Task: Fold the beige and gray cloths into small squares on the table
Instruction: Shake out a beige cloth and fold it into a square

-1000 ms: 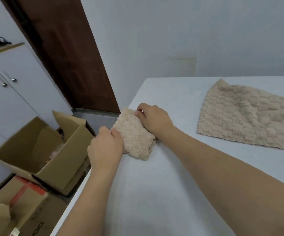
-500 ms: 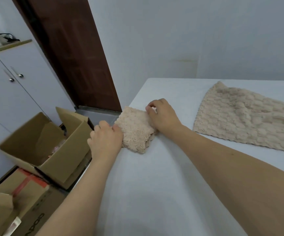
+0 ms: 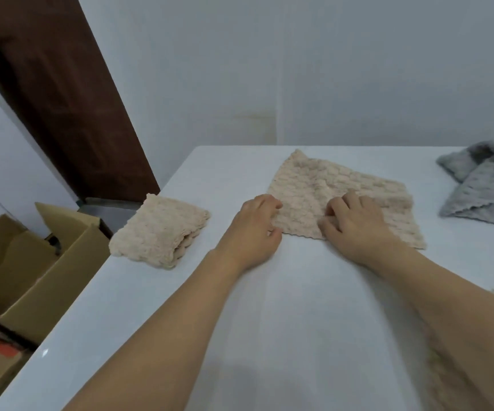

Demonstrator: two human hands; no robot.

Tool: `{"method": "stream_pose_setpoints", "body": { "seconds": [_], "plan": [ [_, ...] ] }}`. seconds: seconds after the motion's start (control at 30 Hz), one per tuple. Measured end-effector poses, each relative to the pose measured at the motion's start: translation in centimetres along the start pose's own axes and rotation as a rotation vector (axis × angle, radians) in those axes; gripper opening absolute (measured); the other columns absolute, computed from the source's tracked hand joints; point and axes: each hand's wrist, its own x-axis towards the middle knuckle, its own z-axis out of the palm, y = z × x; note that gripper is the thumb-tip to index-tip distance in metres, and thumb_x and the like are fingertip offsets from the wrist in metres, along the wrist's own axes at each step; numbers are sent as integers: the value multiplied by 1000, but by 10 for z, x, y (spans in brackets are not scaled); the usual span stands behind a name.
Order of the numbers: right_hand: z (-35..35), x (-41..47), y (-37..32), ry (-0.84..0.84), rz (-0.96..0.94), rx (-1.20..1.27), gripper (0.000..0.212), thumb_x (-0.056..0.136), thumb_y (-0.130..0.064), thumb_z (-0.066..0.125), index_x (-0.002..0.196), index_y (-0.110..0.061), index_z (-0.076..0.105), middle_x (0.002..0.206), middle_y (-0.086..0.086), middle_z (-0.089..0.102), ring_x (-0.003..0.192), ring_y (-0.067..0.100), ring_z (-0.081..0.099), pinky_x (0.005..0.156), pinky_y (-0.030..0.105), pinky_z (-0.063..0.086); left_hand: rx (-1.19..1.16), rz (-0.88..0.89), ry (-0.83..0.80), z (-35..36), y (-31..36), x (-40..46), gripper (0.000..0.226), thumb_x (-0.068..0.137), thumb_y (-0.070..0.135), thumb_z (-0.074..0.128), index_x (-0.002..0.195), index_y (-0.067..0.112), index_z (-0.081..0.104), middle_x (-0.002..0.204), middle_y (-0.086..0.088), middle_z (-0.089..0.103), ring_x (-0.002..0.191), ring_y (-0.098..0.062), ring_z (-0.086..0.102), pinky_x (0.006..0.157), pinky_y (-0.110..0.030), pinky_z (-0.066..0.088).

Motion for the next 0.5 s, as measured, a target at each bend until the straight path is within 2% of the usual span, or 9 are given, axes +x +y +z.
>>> {"method": "stream_pose_setpoints", "body": {
  "seconds": [0.1,0.2,0.33,0.5],
  "plan": [
    [1,0,4,-28,-23,62,35,87,-50,46,112,-25,49,112,-1,44,112,26,37,99,39,23,107,-67,32,14,-3,10,37,96,33,48,132,24,55,136,6,50,126,-18,40,106,-26,26],
    [0,0,8,-39,-50,92,43,84,-58,47,115,-29,48,113,-3,42,112,25,36,100,39,22,129,-54,36,19,-3,11,32,97,37,47,126,28,59,124,8,52,115,-16,42,102,-30,33],
    [-1,-3,12,-32,-112,131,56,72,-69,39,114,-32,47,111,-7,41,108,21,35,99,37,24,287,-42,176,21,-3,10,18,99,29,46,103,20,62,100,4,54,90,-23,47,81,-37,40],
    [3,-1,12,-13,-149,119,58,69,-57,40,120,-29,48,116,-4,45,111,22,37,101,37,24,361,-119,232,22,2,9,15,98,17,40,86,17,48,85,0,51,78,-25,46,72,-38,34]
  ]
}}
